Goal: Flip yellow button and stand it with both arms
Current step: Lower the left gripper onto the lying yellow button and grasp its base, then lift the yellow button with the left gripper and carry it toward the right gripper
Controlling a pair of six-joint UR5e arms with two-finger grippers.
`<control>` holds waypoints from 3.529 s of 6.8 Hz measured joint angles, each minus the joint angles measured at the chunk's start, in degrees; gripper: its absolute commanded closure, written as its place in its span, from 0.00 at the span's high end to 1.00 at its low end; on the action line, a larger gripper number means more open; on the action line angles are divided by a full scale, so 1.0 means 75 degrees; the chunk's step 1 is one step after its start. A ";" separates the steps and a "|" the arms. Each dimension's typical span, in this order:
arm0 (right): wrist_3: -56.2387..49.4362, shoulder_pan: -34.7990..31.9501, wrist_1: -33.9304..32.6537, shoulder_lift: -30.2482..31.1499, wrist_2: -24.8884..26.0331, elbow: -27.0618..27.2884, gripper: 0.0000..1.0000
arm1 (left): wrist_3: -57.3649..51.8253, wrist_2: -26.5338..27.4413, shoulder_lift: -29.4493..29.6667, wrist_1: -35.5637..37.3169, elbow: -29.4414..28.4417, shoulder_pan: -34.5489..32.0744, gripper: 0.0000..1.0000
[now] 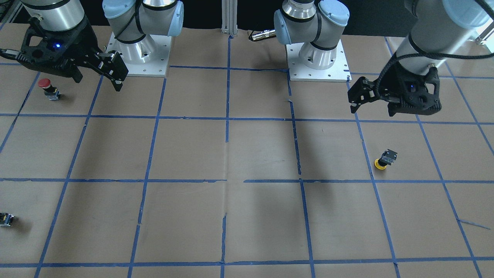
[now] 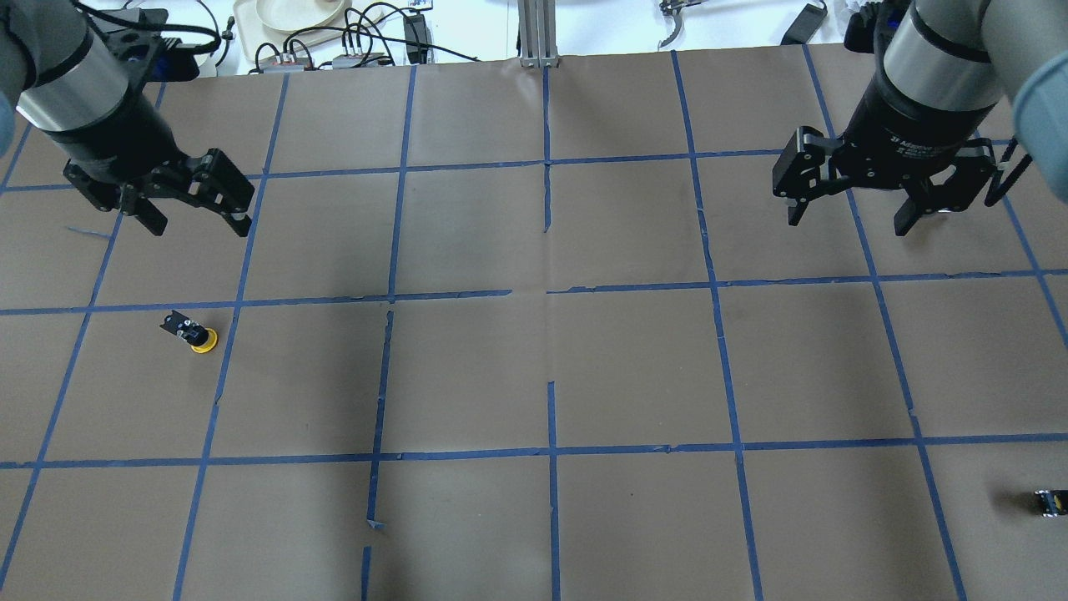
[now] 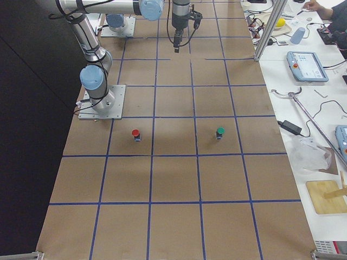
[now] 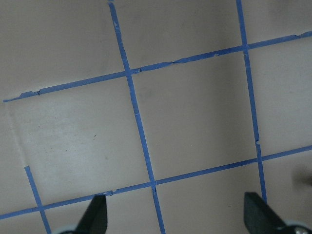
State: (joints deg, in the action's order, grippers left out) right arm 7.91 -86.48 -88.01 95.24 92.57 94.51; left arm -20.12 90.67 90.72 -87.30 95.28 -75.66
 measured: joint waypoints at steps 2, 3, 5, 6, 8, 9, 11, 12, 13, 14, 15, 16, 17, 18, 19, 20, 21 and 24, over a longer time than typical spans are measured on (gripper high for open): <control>0.0003 -0.0001 0.0029 0.0003 0.0002 0.0010 1.00 | -0.1384 -0.0004 0.0072 0.1211 0.1013 0.0946 1.00; 0.0008 -0.0004 0.0033 0.0002 0.0000 0.0012 1.00 | -0.2164 -0.0006 0.0205 0.1906 0.1484 0.1312 1.00; 0.0029 -0.0016 0.0044 0.0000 -0.0001 0.0018 1.00 | -0.3857 -0.0063 0.0864 0.3359 0.2022 0.1840 1.00; 0.0040 -0.0020 0.0049 0.0002 0.0002 0.0019 1.00 | -0.4460 -0.0092 0.1213 0.3672 0.2109 0.2043 0.99; 0.0047 -0.0027 0.0051 -0.0004 0.0000 0.0020 1.00 | -0.5137 -0.0115 0.1692 0.3838 0.2177 0.2215 0.99; 0.0047 -0.0029 0.0065 -0.0007 0.0008 0.0019 1.00 | -0.5248 -0.0105 0.1821 0.3852 0.2251 0.2230 0.98; 0.0047 -0.0024 0.0081 -0.0011 0.0019 0.0027 1.00 | -0.5318 -0.0080 0.1994 0.4003 0.2374 0.2236 0.71; 0.0047 -0.0024 0.0111 -0.0013 0.0020 0.0030 1.00 | -0.5354 -0.0051 0.2047 0.4054 0.2374 0.2234 0.45; 0.0047 -0.0024 0.0154 -0.0011 0.0020 0.0031 1.00 | -0.5394 -0.0028 0.2061 0.4069 0.2371 0.2219 0.32; 0.0047 -0.0020 0.0170 -0.0009 0.0018 0.0029 1.00 | -0.5415 -0.0018 0.2053 0.4076 0.2355 0.2196 0.25; 0.0047 -0.0016 0.0169 -0.0005 0.0017 0.0024 1.00 | -0.5423 -0.0032 0.2023 0.4089 0.2328 0.2174 0.21; 0.0050 -0.0016 0.0187 0.0004 0.0031 0.0021 1.00 | -0.5417 -0.0072 0.1968 0.4099 0.2287 0.2147 0.19; 0.0050 -0.0017 0.0235 0.0007 0.0053 0.0020 1.00 | -0.5387 -0.0192 0.1881 0.4066 0.2188 0.2093 0.19; 0.0042 -0.0016 0.0287 0.0003 0.0070 0.0019 1.00 | -0.5306 -0.0496 0.1715 0.3772 0.2027 0.1990 0.19; 0.0043 -0.0014 0.0317 -0.0002 0.0064 0.0019 1.00 | -0.5107 -0.0967 0.1467 0.3179 0.1918 0.1847 0.19; 0.0057 -0.0002 0.0339 -0.0019 0.0036 0.0016 1.00 | -0.4760 -0.1663 0.1169 0.2398 0.1876 0.1667 0.19; 0.0191 0.0042 0.0325 -0.0067 -0.0014 -0.0011 1.00 | -0.4356 -0.2593 0.0899 0.1500 0.1859 0.1466 0.18; 0.1822 0.0244 -0.0053 -0.1142 -0.1223 -0.0451 1.00 | -0.3813 -0.6219 0.0379 -0.0967 0.1921 0.0882 0.16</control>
State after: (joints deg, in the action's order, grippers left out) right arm 21.57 -84.65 -88.41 86.68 83.40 91.13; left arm -48.72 44.03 93.56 -94.55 109.69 -69.04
